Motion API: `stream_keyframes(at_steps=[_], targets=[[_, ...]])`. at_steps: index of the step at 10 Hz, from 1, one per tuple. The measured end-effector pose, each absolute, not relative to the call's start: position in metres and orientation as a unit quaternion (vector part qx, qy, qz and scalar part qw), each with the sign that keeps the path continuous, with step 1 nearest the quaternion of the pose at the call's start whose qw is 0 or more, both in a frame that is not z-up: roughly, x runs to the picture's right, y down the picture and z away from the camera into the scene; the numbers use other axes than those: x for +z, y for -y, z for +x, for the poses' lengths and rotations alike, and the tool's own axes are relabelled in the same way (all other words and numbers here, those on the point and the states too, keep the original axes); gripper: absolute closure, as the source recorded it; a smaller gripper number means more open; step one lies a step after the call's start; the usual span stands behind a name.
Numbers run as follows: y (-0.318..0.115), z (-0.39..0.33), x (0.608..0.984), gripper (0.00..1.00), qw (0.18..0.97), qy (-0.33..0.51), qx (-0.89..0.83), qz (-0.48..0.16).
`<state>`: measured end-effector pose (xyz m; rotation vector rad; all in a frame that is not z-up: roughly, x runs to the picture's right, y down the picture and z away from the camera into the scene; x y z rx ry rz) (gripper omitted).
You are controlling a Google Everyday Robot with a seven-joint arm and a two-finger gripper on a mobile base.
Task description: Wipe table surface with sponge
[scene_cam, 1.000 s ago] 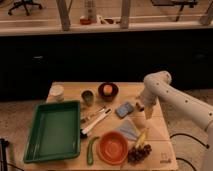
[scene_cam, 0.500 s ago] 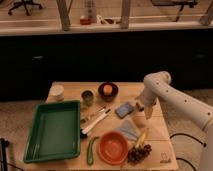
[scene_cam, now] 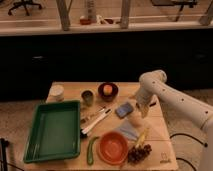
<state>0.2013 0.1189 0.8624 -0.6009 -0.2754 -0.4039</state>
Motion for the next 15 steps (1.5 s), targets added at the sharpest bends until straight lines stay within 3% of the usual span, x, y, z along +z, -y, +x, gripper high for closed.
stream_keyframes(at_steps=[14,15], targets=[[-0.141,0.155,0.898,0.20,0.898,0.159,-0.258,-0.320],[-0.142,0.153,0.900,0.27,0.897,0.160,-0.260,-0.321]])
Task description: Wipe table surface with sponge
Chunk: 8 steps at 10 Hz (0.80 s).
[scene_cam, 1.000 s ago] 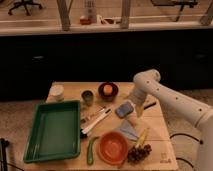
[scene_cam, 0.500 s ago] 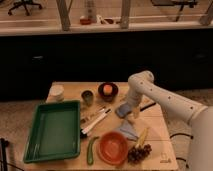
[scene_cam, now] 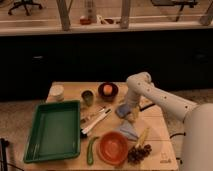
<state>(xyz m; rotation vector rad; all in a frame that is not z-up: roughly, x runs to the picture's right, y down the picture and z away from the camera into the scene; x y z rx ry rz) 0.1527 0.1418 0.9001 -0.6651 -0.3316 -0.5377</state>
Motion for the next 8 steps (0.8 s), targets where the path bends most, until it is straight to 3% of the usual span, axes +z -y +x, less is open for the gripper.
stream_keyframes(at_steps=[7,8], targets=[[-0.1413,0.1518,0.9007,0.97,0.893,0.175,-0.266,-0.319],[-0.1410,0.1529,0.9001,1.00,0.893,0.176,-0.266,-0.318]])
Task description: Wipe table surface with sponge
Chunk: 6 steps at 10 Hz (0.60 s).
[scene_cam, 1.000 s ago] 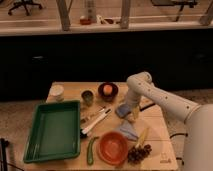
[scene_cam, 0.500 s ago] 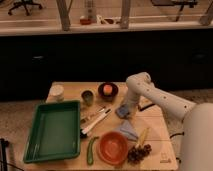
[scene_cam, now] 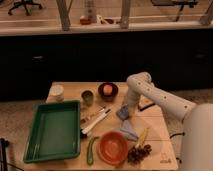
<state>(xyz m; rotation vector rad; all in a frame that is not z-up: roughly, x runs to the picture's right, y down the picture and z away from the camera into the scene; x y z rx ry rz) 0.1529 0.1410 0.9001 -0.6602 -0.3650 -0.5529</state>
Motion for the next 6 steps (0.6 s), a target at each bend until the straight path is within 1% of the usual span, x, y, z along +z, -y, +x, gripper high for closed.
stream_keyframes(at_steps=[6], targets=[[-0.127,0.164,0.905,1.00,0.898,0.178,-0.257,-0.310]])
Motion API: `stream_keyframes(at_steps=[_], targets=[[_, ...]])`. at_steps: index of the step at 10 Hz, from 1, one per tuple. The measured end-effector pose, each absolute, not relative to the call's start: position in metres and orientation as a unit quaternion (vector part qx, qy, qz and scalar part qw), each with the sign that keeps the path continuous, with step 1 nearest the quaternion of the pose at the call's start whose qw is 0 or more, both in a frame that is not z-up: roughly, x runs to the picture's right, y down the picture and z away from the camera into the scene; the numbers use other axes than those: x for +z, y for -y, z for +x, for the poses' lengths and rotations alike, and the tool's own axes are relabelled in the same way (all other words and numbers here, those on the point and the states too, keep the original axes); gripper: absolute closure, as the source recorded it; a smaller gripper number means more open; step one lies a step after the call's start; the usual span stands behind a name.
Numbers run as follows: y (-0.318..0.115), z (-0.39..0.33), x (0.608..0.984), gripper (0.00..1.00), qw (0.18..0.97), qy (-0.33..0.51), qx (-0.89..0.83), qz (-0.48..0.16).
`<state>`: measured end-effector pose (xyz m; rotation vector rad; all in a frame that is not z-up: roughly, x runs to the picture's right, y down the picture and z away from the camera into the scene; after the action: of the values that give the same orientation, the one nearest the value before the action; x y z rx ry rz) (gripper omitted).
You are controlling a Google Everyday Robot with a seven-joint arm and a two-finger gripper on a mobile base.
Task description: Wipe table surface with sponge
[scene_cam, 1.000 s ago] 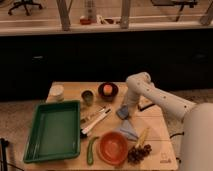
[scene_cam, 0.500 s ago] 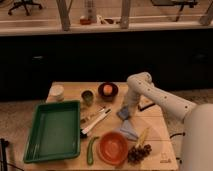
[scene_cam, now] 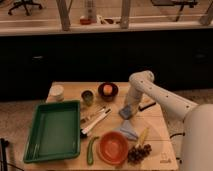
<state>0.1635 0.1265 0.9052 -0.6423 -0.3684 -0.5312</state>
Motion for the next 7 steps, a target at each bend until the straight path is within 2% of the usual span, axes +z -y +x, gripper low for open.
stream_keyframes(at_steps=[5,7], targets=[[-0.117,0.148,0.909,1.00,0.892,0.191,-0.273,-0.304],[-0.120,0.125,0.895,1.00,0.882,0.209,-0.303,-0.295]])
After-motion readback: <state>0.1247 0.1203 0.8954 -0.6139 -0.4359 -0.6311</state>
